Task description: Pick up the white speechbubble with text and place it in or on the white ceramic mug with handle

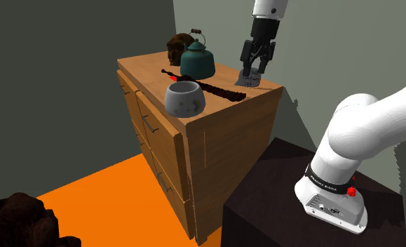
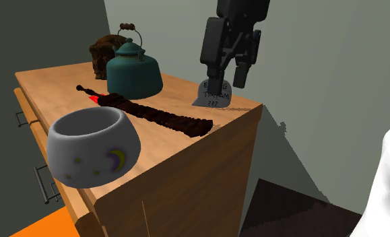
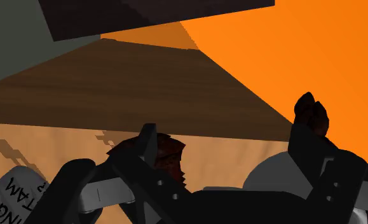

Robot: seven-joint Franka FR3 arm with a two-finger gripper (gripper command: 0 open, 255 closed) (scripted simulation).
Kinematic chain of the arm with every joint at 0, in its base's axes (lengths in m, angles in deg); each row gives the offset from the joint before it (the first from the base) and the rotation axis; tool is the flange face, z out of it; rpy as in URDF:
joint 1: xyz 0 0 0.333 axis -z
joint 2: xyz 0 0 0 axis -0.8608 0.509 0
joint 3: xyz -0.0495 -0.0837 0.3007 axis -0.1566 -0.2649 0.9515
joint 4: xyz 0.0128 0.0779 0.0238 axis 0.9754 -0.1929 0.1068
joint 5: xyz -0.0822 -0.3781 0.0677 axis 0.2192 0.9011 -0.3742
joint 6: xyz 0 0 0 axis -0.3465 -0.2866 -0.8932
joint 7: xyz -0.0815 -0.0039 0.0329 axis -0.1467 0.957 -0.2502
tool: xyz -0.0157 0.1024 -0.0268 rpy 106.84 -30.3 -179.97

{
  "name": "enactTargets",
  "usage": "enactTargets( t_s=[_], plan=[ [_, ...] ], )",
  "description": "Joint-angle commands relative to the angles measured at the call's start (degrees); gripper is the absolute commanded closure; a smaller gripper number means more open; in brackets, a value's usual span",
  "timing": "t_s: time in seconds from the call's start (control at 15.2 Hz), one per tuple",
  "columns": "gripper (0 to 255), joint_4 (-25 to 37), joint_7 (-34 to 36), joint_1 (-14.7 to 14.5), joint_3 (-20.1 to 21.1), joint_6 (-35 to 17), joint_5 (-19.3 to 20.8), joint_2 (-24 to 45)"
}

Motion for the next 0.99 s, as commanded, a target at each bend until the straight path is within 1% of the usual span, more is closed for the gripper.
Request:
enactTargets(
  t_s=[0.0, 0.26, 0.53, 0.73, 0.92],
  plan=[
    [0, 0.00, 0.00, 0.00, 0.00, 0.00, 0.00, 0.00],
    [0, -2.59, -9.53, 0.75, -5.82, -6.41, 3.83, -0.82],
    [0, -3.55, -19.18, 0.85, -12.24, -13.31, 6.68, 0.31],
    [0, -3.09, -26.55, 0.12, -17.47, -18.53, 7.90, 2.33],
    [0, -1.61, -34.16, -1.57, -23.05, -23.51, 8.07, 5.14]
  ],
)
